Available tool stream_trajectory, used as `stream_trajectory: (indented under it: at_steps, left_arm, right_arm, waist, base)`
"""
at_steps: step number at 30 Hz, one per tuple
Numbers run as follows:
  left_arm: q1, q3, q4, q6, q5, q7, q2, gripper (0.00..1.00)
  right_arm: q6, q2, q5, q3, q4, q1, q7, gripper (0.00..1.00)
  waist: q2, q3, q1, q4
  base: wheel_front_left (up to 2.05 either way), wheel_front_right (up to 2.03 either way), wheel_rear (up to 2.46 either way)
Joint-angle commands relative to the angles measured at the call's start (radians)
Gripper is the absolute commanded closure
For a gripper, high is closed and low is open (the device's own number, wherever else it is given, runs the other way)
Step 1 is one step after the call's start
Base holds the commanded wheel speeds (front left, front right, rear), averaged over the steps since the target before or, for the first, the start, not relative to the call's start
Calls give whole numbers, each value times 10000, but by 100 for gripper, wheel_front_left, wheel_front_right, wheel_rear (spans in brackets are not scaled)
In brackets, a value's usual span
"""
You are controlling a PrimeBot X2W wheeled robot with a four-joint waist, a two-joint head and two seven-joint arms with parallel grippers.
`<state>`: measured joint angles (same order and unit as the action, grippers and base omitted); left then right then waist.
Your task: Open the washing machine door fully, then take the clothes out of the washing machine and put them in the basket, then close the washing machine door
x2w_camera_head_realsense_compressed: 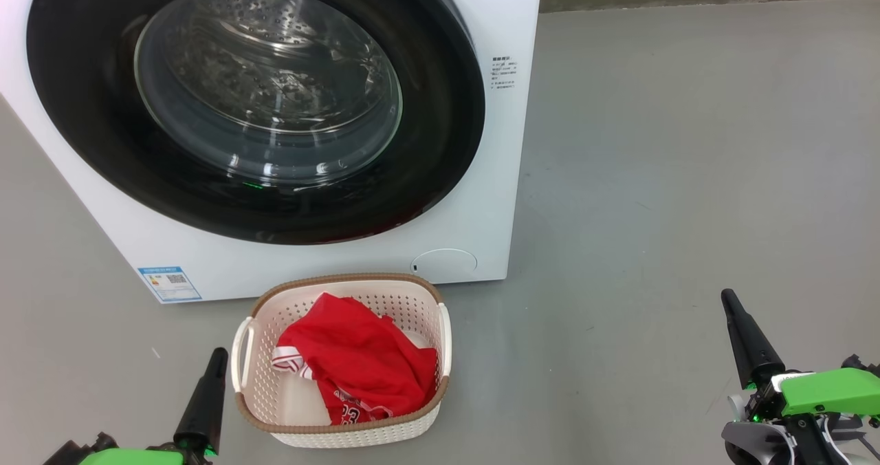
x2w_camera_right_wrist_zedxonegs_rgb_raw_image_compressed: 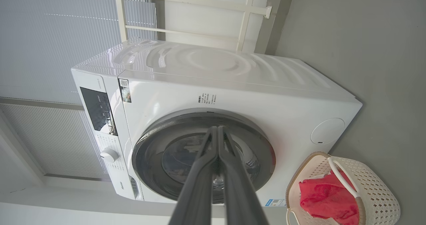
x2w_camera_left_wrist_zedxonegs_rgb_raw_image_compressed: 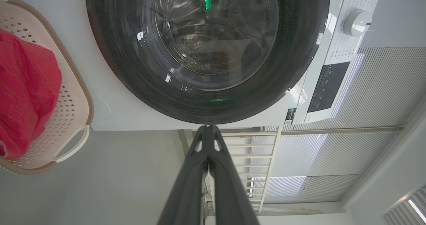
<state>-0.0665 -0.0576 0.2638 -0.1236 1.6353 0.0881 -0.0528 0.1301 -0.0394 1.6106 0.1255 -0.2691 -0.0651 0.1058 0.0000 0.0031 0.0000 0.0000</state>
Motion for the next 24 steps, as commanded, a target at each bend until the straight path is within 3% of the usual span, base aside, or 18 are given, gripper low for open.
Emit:
stream_trajectory:
  at_steps: [1,24]
  left_arm:
    - [-397,-353,-195,-71,-94,84,-127,100]
    - [-402,-410,-192,-71,-142,129,-87,100]
  right_arm:
    - [6,-139,7,-150,246,-424,48,100]
    - [6,-129,-4,-136,245,-426,59,100]
  waist:
    - [0,0,0,0]
    - [0,0,0,0]
  base:
    - [0,0,0]
    - [0,0,0]
